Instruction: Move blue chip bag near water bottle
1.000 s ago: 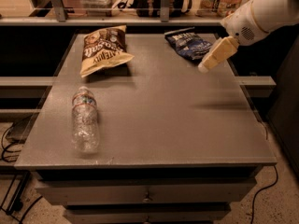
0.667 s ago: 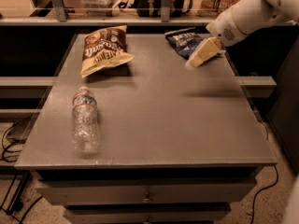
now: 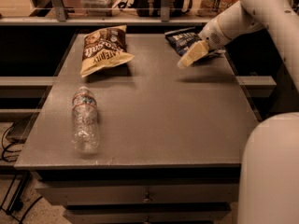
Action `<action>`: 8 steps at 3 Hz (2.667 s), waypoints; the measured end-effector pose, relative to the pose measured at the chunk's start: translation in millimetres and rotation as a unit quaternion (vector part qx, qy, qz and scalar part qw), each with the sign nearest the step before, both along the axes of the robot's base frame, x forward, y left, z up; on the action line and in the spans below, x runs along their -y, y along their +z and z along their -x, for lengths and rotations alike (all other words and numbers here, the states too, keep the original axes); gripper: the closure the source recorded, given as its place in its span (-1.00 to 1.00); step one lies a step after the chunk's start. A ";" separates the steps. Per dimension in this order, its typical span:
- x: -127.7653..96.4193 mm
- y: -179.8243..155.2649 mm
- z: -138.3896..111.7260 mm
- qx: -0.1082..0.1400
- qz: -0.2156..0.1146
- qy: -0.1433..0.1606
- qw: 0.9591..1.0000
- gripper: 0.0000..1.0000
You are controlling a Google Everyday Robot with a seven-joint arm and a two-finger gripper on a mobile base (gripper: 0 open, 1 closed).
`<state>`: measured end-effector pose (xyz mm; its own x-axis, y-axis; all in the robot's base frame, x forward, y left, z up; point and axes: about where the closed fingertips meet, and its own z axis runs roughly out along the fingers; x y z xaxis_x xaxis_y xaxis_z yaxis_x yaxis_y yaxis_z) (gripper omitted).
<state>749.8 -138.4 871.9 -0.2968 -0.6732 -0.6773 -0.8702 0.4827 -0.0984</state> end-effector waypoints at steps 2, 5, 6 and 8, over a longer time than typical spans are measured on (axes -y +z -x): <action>26.6 -1.6 -28.5 0.012 -0.015 -0.075 0.997 -1.00; 51.6 -19.4 -39.2 0.000 0.000 -0.115 0.993 0.30; 55.4 -21.6 -38.0 -0.001 0.009 -0.118 0.993 0.77; 41.6 3.0 -25.4 0.014 0.015 -0.092 0.996 1.00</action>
Offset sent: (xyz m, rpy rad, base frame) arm 0.0406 -0.0502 0.0052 0.0472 -0.0564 -0.2516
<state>775.2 -180.0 874.9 -0.3980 -0.6300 -0.6668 -0.7648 0.6293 -0.1381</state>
